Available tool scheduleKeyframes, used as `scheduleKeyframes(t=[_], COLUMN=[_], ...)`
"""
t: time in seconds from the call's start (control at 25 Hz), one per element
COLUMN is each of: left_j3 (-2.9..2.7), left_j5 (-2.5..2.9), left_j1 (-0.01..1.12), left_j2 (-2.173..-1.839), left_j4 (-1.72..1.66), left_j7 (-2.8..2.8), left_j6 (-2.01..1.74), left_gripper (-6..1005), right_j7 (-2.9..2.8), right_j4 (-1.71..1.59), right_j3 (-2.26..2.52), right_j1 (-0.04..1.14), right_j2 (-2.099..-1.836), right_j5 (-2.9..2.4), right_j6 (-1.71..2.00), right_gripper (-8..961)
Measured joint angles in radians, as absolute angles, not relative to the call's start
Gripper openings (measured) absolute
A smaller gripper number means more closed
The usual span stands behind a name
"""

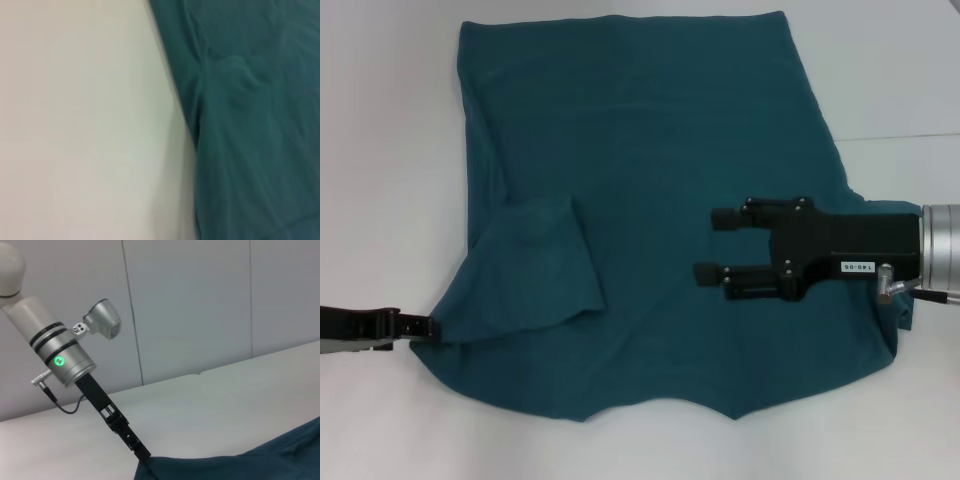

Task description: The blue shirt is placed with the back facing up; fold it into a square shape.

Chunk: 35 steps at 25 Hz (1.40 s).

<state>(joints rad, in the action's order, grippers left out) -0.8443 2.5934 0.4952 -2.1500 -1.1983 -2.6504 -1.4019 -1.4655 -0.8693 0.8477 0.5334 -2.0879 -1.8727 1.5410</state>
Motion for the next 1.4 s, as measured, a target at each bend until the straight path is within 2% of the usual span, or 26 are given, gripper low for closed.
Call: scheduleKeyframes(t=[0.28,0.48,0.72,1.16,1.4], left_j3=[-0.848,-0.850,-0.841,-0.839,-0.839], left_j5=[2.594,2.588,2.569,2.554,2.533], left_j1=[0.501,0.518,0.529,0.528,0.522], left_j2=[-2.141,-2.140,-2.147,-2.147,-2.145], left_j4=[-1.140,-1.113,-1.090,-1.084,-1.076], left_j7=[-2.641,-2.615,-2.560,-2.556,-2.553], left_j6=[-1.365,-1.368,-1.375,-1.376,-1.374], left_gripper=[792,823,760,516,234], right_j7=[-1.465,-1.471,-1.475,-1.476,-1.476], right_j4=[-0.870,-0.870,-0.870,-0.870,-0.870], right_j3=[0.851,0.851,0.849,0.848,0.847], right_j1=[0.538,0.538,0.540,0.537,0.534], right_j2=[-2.089,-2.089,-2.090,-2.091,-2.092], right_j5=[-1.873,-1.872,-1.870,-1.870,-1.870], right_j6=[1.541,1.545,1.560,1.567,1.568], right_gripper=[830,830,828,826,825])
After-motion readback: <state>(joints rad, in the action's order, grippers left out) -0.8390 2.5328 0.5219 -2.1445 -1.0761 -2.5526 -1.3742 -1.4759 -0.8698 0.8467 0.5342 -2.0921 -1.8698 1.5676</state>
